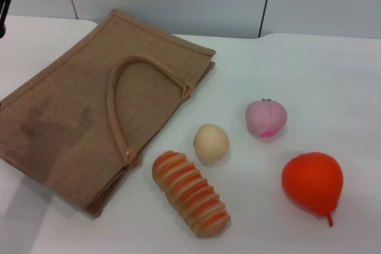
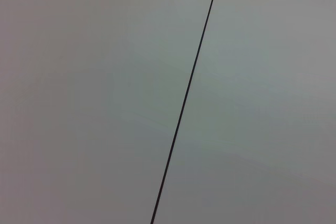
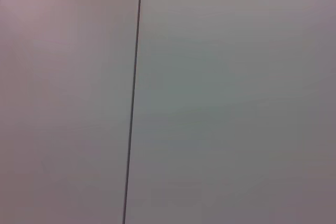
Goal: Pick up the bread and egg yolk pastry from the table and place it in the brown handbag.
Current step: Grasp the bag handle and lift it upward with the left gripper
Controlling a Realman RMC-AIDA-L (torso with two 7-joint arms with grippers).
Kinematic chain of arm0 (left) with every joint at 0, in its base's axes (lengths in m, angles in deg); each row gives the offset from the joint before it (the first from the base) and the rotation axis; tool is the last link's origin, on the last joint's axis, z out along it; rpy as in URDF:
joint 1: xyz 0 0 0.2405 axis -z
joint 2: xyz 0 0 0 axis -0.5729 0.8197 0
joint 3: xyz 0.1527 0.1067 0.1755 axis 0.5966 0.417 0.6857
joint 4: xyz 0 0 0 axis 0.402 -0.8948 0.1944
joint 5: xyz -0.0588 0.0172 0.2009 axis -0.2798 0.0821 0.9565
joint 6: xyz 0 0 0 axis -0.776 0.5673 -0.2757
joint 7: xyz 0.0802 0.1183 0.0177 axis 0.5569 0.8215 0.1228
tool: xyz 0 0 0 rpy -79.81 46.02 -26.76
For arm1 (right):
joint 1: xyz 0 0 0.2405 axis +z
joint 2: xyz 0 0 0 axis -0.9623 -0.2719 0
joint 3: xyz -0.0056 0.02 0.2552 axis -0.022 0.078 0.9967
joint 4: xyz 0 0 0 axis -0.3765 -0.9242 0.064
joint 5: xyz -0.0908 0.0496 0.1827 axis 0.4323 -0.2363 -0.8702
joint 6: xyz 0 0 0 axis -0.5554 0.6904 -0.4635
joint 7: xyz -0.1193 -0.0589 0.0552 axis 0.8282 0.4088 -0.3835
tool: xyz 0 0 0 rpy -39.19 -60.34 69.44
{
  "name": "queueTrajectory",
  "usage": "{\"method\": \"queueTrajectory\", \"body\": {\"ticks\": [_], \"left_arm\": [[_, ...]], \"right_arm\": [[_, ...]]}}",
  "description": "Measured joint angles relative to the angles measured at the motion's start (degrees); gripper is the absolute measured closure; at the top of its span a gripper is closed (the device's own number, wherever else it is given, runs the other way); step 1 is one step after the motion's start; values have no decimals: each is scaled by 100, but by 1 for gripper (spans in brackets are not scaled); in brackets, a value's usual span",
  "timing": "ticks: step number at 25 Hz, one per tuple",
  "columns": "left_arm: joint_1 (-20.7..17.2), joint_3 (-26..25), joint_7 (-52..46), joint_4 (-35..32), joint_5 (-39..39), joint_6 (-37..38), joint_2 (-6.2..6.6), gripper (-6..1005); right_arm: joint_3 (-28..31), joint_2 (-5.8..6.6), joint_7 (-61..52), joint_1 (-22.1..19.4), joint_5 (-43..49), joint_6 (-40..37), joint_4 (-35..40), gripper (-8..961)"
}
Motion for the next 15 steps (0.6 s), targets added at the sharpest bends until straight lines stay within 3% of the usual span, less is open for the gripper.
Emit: {"method": "queueTrajectory", "body": {"ticks": [11,15], "left_arm": [[40,6,-24,0,8,160,16,127],[128,30,-337,-43,72,529,48,129]], "right_arm": [[0,0,-4,5,0,79,0,71],[0,0,0,7,0,101,0,72]]}}
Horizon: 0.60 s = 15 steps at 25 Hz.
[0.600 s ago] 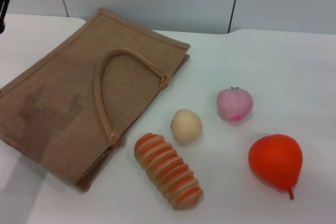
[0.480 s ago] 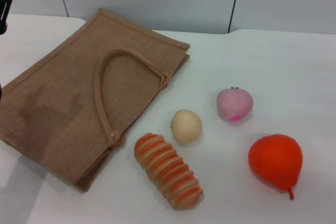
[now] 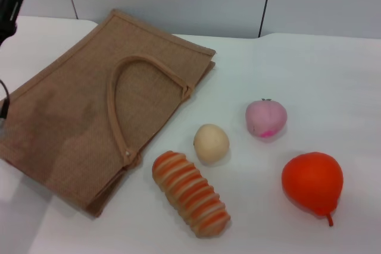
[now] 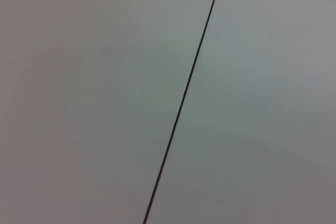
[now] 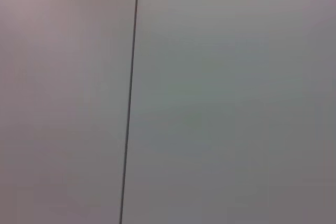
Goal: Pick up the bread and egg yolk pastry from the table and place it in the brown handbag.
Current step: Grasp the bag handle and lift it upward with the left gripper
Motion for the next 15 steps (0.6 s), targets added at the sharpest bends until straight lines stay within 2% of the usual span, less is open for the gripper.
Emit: {"method": "queueTrajectory", "body": {"ticks": [4,10,14,15], "left_arm": [[104,179,-625,-191,48,593,45,130],[173,815,-2347,-1244,535,1838,50,132],[203,1069,-3667,-2040,1518,2478,52,134],[227,1149,-4326,-2377,2013,2643,54,134]], "right_arm": [[0,0,-8,-1,9,75,0,72],[0,3,-8,11,14,141,0,71],[0,9,-8,7,12,214,0,71],[0,9,-8,7,12,236,2,71]]}}
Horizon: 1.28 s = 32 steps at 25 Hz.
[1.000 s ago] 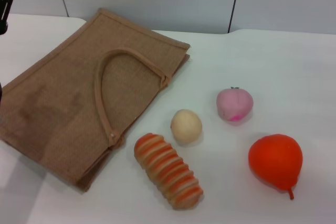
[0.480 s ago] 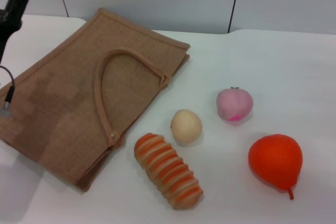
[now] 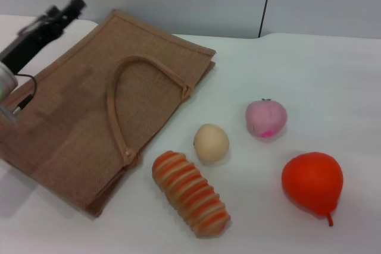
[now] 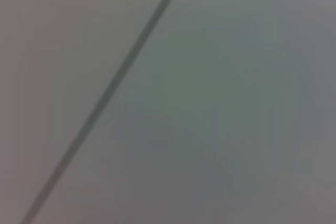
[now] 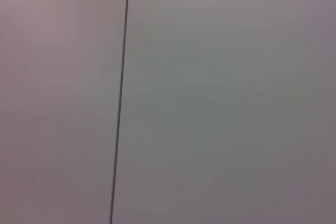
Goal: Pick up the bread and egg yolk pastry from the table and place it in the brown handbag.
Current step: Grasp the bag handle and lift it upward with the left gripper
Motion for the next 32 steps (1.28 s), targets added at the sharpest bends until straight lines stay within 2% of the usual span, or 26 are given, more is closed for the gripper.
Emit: {"method": "queueTrajectory", "body": {"ticks": [6,9,13,16,18,22,25,32], "left_arm": [[211,68,-2930,-1638,2587,412,-7,136],[450,70,-4069,-2162,3980,403,42,138],[804,71,-5148,-2686,5608,351,88,139],[1023,73,-5432,-2914,6504,306,49,140],[1129,73,-5398,-2991,6827,309,-2,141],[1217,98,-5219,-2989,6990,341,-43,142],[1359,343,-4893,-2667,6972,566,-61,143],[1591,994,-4855,-2076,7022,1250,-62,146]], "right_arm": [[0,10,1,13,4,38,13,72],[0,10,2,7,1,40,14,72],[0,9,3,-6,-5,41,20,72],[0,9,4,2,-4,41,22,71],[0,9,4,6,-5,41,24,71],[0,9,4,11,-4,41,18,71],[0,9,4,15,-3,41,9,71],[0,9,4,29,-9,40,7,72]]}}
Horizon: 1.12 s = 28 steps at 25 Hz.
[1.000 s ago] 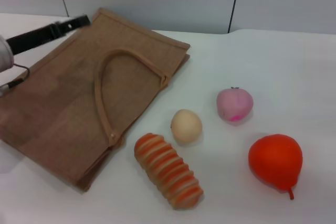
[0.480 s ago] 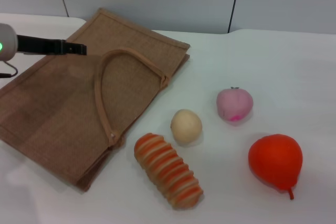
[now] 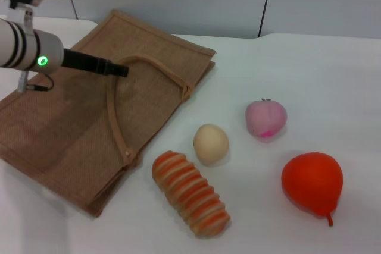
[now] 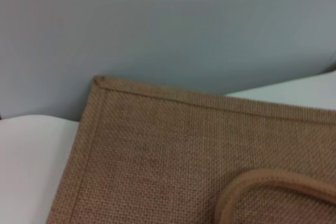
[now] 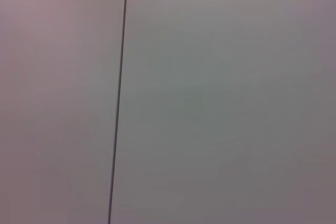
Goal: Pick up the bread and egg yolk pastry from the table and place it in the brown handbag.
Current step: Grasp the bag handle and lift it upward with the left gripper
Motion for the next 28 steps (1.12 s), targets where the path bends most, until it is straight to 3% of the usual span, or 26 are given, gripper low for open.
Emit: {"method": "queueTrajectory", "body": {"ticks": [10,17,24,28], "left_arm": [[65,956,-24,554,-22,1082,-41,150],[80,1083,-24,627,-49,1219,-50,152],[101,1531,-51,697,-178,1270,-48,155],[134,1659,-98,819,-193,1399,-49,339]], "right_arm": [[0,0,0,1,-3,0,0,72],[0,0,0,9,4,0,-7,71],[0,0,0,10,7,0,-9,71],[0,0,0,10,7,0,-9,72]]}}
